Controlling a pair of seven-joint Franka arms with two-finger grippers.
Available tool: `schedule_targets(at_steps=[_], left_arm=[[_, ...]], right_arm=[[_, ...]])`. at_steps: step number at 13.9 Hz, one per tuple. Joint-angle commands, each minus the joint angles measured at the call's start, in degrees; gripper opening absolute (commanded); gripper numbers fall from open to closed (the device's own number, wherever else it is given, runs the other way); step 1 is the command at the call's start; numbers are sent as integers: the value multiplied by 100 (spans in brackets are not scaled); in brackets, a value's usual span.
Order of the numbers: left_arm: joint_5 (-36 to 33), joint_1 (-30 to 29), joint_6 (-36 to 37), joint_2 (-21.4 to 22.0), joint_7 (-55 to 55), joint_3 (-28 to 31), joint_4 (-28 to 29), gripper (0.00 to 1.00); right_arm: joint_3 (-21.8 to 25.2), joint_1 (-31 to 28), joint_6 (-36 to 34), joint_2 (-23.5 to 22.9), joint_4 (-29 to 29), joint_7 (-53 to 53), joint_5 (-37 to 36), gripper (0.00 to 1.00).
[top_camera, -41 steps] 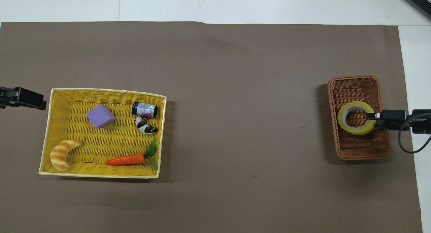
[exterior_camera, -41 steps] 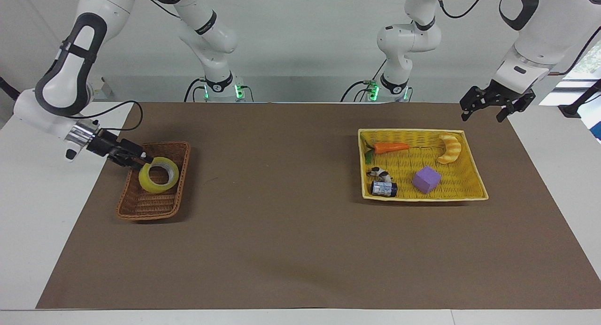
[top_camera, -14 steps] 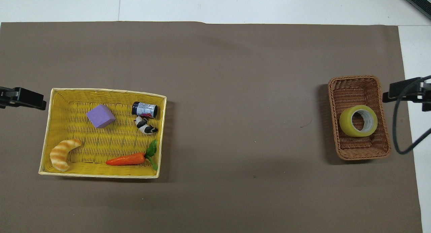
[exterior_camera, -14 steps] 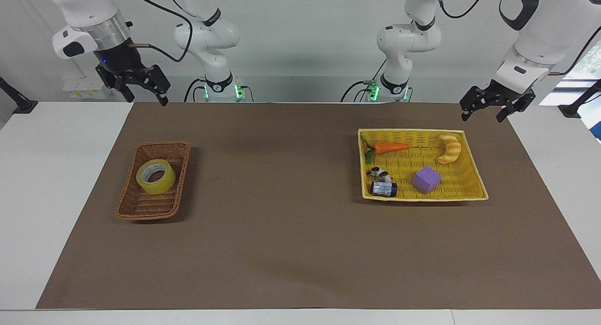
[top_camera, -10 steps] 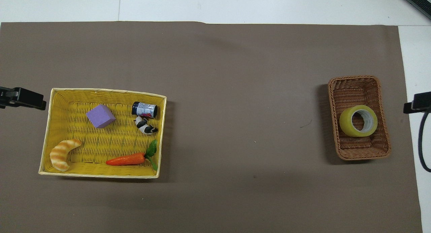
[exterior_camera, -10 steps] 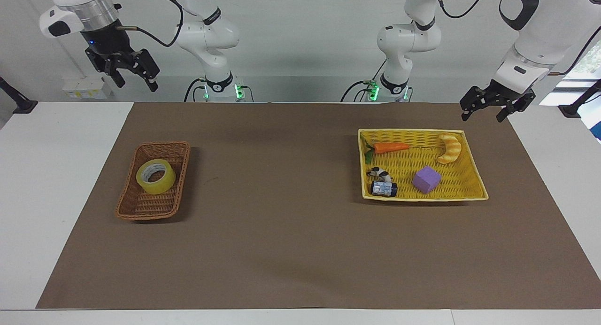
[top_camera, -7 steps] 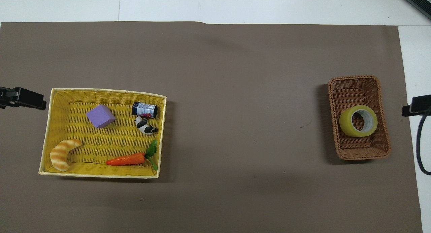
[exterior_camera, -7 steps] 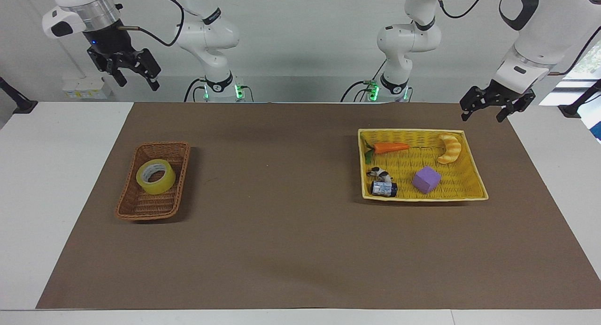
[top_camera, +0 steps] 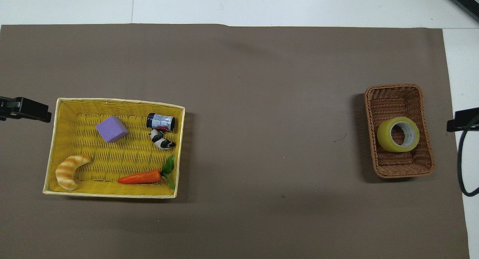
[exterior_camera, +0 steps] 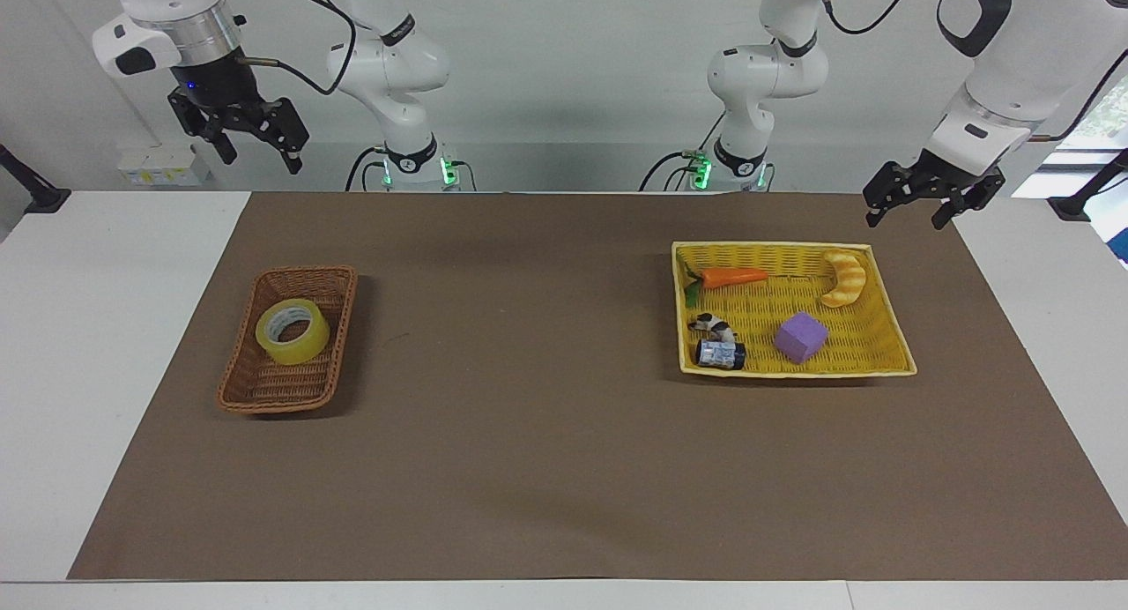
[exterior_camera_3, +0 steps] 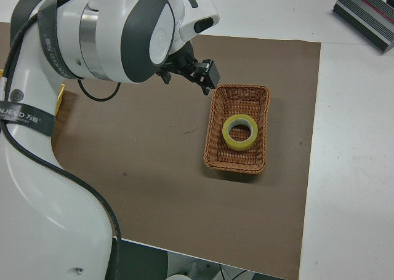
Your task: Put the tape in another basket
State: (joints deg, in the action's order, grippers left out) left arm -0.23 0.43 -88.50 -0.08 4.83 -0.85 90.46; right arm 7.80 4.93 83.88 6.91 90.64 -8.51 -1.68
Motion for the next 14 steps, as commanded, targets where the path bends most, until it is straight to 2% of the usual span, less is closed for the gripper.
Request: schedule_targets(at_steps=[1, 12, 14], left_arm=[[-100, -79, 122, -53, 62, -64, -134, 100], [-100, -79, 122, -53, 62, -64, -134, 100], [-100, -79, 122, -53, 62, -64, -134, 100]], right_arm=[[-41, -18, -21, 249, 261, 8, 124, 100], [-41, -9, 76, 215, 234, 95, 80, 100], [-41, -53, -11, 110, 43, 113, 160, 100]])
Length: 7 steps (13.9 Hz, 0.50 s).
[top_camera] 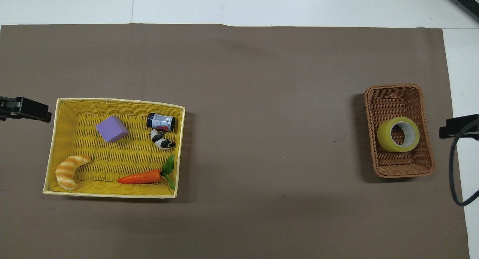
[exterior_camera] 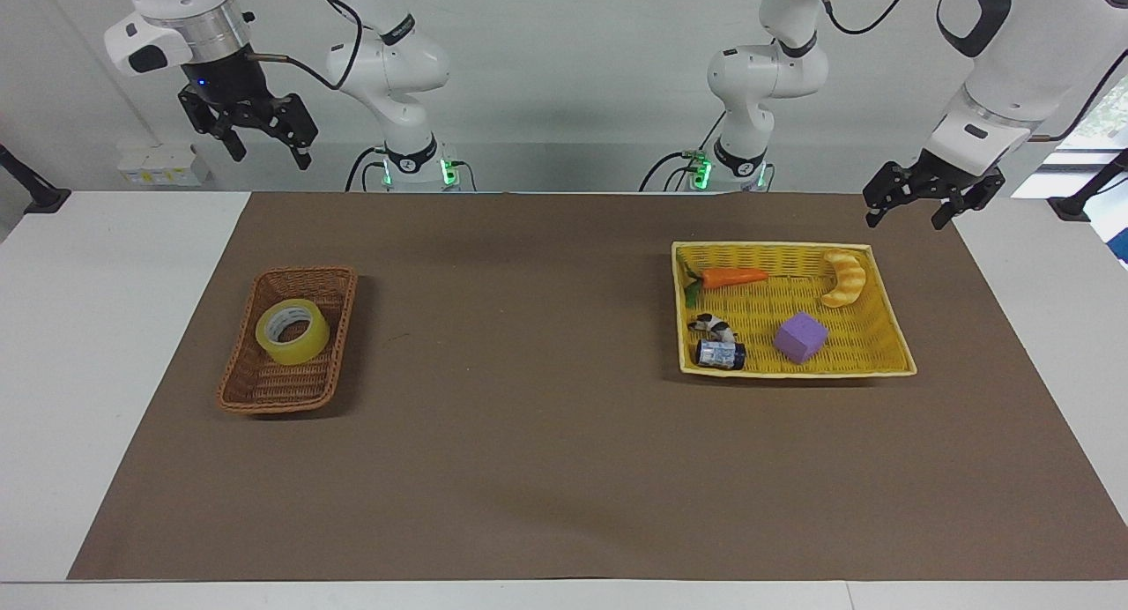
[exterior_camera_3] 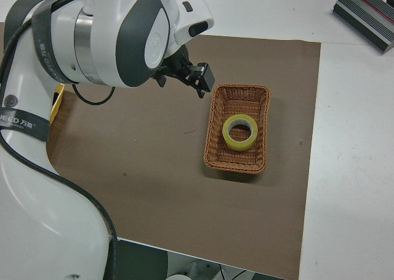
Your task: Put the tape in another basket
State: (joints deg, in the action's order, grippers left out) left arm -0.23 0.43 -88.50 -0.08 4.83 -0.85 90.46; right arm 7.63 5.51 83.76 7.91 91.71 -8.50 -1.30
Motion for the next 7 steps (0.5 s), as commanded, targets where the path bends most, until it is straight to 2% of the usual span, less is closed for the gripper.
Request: schedule_targets(at_steps=[1, 2, 7], left_arm=[[-100, -79, 122, -53, 62, -64, -134, 100], [-100, -79, 122, -53, 62, -64, -134, 100], [-100, -79, 122, -53, 62, -64, -134, 100]], right_arm=[[-7, -120, -192, -148, -309, 155, 139, 100], [-7, -120, -324, -280, -494, 164, 157, 100], [2, -59, -159, -114, -180, 208, 130, 100]])
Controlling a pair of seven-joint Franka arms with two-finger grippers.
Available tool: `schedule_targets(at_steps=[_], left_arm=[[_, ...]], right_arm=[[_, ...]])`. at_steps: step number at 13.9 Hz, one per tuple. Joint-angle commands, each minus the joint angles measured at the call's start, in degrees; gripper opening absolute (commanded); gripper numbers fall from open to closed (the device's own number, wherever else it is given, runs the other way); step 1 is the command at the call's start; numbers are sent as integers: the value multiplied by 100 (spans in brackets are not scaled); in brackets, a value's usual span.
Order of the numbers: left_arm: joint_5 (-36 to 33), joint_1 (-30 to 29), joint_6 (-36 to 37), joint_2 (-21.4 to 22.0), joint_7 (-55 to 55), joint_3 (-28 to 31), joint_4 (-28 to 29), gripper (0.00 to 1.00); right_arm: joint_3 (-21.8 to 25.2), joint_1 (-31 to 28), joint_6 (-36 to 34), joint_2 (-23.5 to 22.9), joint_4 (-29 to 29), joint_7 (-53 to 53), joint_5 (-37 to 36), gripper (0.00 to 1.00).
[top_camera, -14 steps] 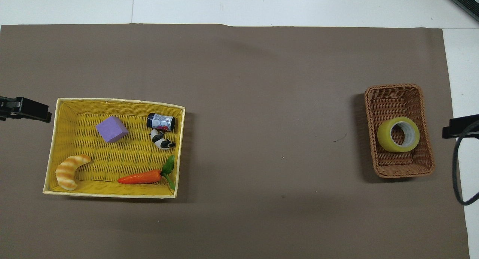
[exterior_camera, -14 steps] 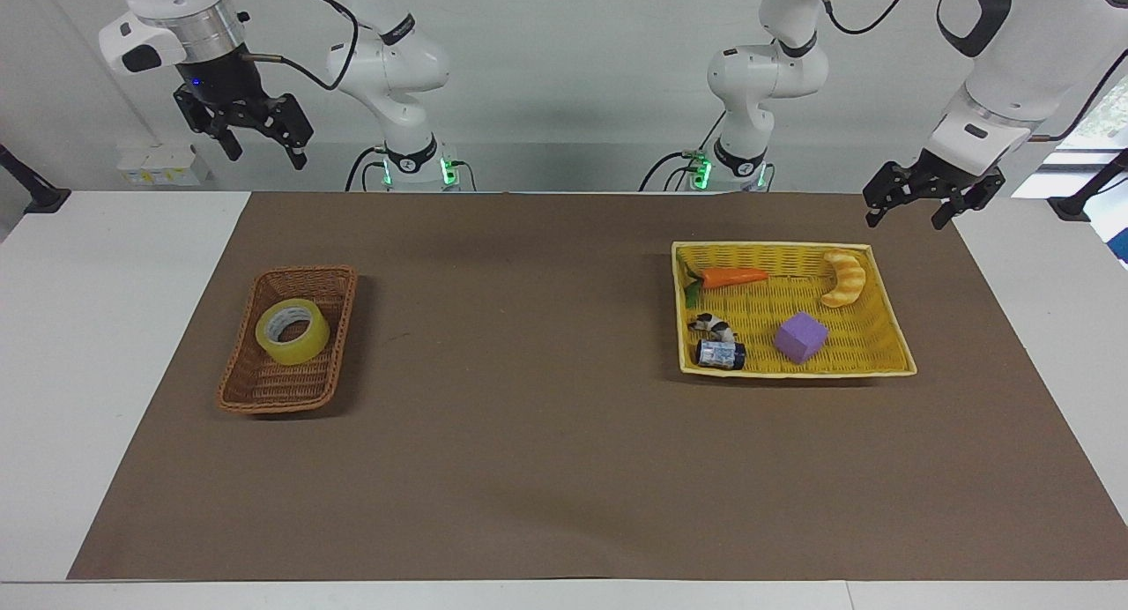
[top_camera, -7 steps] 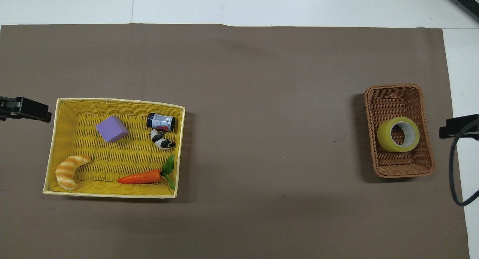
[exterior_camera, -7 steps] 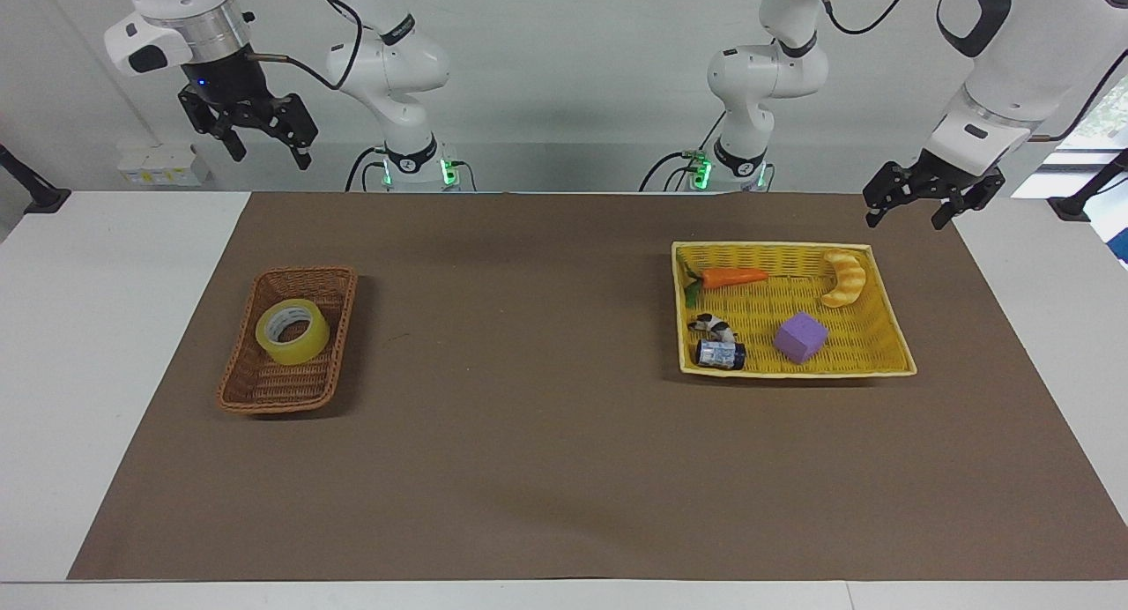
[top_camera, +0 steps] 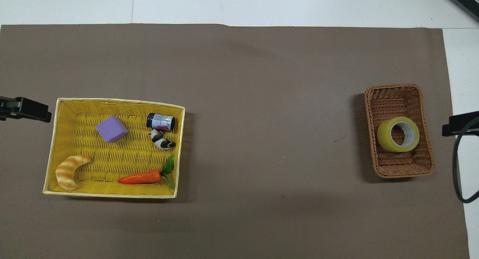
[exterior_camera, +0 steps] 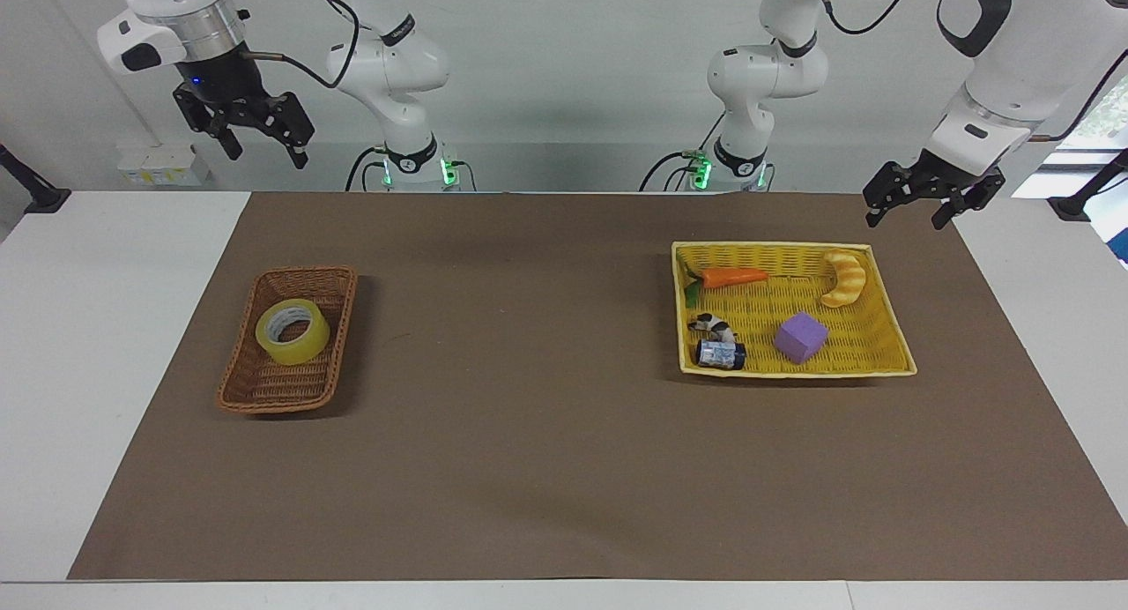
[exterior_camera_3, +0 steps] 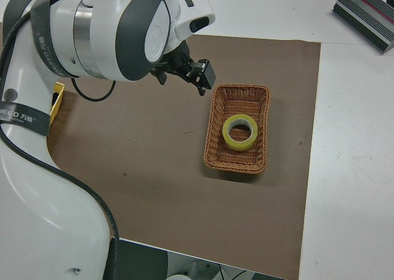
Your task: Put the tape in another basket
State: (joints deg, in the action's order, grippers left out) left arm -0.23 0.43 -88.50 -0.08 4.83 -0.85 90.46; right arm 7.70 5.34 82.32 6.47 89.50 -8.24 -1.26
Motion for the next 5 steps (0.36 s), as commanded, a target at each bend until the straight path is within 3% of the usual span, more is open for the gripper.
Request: schedule_targets(at_steps=[1, 5], left_arm=[[-100, -78, 122, -53, 62, -64, -134, 100], [-100, -78, 122, -53, 62, -64, -134, 100]], right_arm=[[-5, -42, -14, 30, 33, 252, 118, 100], [-14, -42, 4, 12, -3, 314, 65, 100]])
